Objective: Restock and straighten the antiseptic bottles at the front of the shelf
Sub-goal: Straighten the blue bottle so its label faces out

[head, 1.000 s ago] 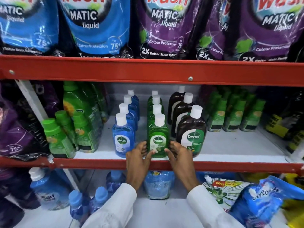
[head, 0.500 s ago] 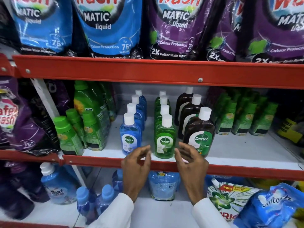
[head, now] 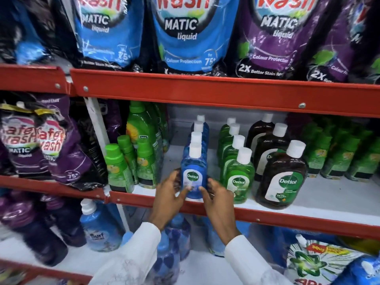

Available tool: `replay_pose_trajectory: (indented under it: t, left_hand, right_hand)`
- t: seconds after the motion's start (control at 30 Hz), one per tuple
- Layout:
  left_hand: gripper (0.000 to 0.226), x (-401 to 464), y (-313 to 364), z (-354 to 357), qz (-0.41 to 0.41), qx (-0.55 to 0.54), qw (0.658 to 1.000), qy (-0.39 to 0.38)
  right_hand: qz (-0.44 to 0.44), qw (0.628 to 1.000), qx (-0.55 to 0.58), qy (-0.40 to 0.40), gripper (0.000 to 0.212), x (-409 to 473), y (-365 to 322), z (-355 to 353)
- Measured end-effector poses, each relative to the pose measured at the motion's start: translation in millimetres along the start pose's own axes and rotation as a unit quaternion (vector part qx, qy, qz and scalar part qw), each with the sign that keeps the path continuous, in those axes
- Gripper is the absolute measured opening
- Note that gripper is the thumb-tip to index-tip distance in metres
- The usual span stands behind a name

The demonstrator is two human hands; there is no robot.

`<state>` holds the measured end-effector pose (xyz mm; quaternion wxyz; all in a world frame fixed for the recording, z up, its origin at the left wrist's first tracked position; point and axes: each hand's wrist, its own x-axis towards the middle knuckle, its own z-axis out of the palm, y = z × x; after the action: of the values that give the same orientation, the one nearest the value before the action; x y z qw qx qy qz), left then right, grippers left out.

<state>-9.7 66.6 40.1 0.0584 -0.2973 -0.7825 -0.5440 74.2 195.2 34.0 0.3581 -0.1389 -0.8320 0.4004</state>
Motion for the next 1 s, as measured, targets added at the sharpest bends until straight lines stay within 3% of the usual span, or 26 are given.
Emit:
replay_pose_trajectory:
  t: [0.33, 1.0]
  left_hand:
    - [0.042, 3.5, -15.9, 0.1, 0.017, -0.037, 0.999, 0.028]
    - [0.039, 8.6, -14.0, -3.9, 0.011, -0.054, 0.998, 0.007]
  right_hand:
    - [0.054, 0.998, 0.021, -0.037, 0.023, 9.7, 5.0, 6.0]
    - [0.095, 0.992, 0.077, -0.013, 0.027, 8.9, 1.8, 5.8]
